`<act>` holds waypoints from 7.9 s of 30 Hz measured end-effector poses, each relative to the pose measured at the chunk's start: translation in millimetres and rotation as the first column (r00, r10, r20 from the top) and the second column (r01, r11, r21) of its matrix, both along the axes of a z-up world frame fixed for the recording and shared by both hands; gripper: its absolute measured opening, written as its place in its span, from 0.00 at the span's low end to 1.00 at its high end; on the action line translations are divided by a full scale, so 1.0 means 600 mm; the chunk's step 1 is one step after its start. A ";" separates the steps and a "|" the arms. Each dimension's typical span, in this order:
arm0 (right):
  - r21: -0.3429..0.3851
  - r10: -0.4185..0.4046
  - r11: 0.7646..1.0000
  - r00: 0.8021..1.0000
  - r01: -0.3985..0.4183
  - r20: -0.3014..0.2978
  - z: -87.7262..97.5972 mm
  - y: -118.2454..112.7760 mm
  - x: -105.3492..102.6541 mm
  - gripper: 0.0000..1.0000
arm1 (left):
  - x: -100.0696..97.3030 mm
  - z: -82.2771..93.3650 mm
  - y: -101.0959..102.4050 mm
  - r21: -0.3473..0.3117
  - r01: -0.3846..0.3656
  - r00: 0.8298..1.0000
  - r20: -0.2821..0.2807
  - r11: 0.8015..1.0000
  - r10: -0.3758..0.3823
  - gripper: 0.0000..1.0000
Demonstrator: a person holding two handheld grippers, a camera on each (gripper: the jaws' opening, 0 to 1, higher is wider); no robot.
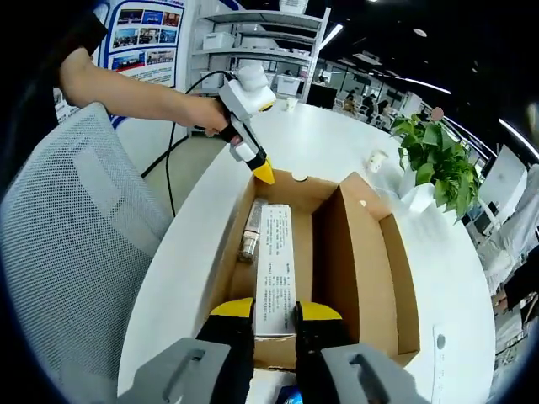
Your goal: Operate the shoe box by opening the lid, removing the specified soft item, and placing it in the target area until the item is outside and the box remains undamaged.
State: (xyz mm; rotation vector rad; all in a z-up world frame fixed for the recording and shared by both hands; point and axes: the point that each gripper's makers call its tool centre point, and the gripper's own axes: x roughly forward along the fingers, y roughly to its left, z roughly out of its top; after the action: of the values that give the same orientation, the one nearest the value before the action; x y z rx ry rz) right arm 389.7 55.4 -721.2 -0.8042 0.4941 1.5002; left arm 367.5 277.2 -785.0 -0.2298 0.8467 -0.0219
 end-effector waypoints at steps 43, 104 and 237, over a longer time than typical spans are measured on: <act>0.011 -0.087 0.996 0.995 0.086 0.039 0.048 -0.129 0.057 0.13 | 0.002 0.000 0.001 0.006 -0.001 1.000 -0.004 1.000 0.001 0.03; -0.100 -0.259 0.957 0.957 0.272 0.128 0.022 -0.363 0.162 0.13 | 0.003 -0.001 0.001 0.020 -0.003 1.000 -0.007 1.000 0.003 0.03; -0.452 -0.331 0.794 0.913 0.407 0.240 -0.130 -0.630 0.282 0.20 | 0.012 -0.010 0.009 0.031 0.008 1.000 -0.024 0.999 -0.007 0.03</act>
State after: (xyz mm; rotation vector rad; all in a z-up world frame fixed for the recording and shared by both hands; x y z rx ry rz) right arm 558.8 -322.7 -799.4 -1.1341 0.8912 0.9412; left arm 374.8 282.5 -791.3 -0.1979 0.8715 -0.0132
